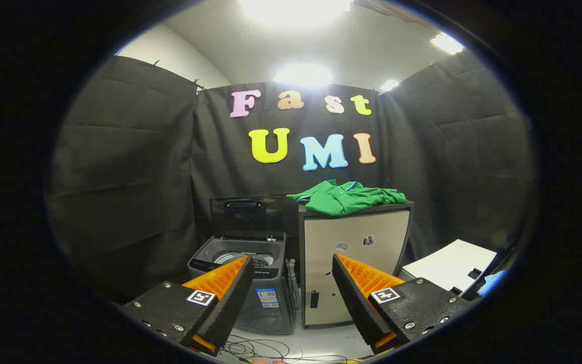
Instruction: Put the clothes into the washing machine and then close the washing machine lid.
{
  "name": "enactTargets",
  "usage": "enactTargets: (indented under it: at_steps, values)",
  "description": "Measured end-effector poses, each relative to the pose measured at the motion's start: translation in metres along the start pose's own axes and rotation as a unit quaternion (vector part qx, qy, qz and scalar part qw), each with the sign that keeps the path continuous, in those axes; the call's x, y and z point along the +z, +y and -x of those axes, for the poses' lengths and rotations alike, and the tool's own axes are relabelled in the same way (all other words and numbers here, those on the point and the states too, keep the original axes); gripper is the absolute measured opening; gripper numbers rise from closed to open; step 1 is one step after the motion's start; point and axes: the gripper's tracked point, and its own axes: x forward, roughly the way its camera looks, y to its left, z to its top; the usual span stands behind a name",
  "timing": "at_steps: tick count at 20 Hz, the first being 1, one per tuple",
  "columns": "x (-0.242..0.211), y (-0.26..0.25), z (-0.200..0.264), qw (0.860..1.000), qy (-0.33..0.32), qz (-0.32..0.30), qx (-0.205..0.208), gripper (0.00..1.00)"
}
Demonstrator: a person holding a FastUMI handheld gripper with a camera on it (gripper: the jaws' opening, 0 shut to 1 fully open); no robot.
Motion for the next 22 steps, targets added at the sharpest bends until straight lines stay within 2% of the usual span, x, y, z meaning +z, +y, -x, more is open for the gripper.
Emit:
enactTargets:
  at_steps: [22]
  values:
    - [0.0, 0.01, 0.0, 1.0, -0.007, -0.002, 0.009, 0.96]
